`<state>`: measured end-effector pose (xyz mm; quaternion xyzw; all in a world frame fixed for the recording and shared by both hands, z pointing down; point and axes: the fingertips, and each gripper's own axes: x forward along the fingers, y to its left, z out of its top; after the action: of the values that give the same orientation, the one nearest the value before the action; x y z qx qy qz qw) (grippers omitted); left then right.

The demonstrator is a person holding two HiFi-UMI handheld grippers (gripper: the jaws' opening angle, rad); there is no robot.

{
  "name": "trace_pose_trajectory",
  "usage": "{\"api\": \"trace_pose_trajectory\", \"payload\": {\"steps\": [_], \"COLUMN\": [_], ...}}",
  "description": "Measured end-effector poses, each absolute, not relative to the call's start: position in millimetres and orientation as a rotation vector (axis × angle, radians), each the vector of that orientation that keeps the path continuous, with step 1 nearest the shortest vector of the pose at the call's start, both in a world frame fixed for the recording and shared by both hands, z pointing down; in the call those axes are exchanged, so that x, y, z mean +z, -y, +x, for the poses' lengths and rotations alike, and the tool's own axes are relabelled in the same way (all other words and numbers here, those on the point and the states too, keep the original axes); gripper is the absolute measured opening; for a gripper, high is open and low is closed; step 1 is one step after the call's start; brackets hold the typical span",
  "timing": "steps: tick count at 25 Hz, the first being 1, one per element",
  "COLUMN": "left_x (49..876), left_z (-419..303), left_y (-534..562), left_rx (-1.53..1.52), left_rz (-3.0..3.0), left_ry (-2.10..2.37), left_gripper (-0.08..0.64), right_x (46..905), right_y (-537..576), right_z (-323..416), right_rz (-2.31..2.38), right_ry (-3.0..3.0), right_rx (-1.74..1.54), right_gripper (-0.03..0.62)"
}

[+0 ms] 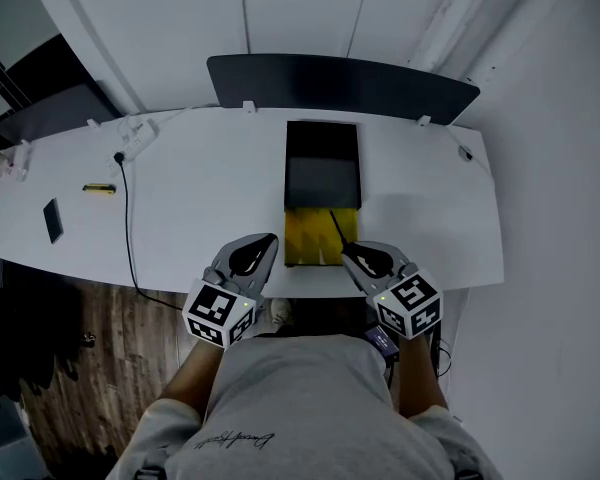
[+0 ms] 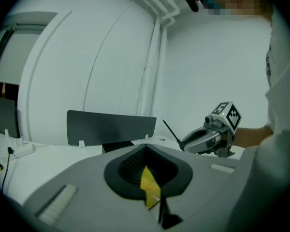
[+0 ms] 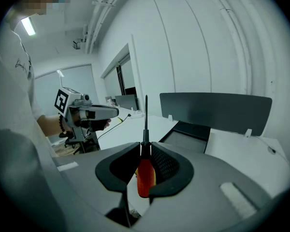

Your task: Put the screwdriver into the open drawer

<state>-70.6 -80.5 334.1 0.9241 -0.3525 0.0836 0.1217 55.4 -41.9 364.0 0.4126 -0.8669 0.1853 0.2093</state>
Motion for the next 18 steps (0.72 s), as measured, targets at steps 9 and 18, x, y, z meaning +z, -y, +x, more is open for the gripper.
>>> {"api": "trace_pose_trajectory", "payload": {"steps": [9,18], "left_x": [331,335], "left_z": [-57,-52], "left_y": [98,113], "left_rx": [0.24,0.23], "left_rz": [2.67,2.617], "left_ry": [1.065,1.135], "left_gripper": [0.002,0.002], "right_x": [359,364], "right_y": [62,84], "right_z": [65,73], "right_rz": [1.083,0.993], "right_ry": [2.416,2.414], "right_rx": [0.501,0.494], "right_gripper": [0.087,0.087]}}
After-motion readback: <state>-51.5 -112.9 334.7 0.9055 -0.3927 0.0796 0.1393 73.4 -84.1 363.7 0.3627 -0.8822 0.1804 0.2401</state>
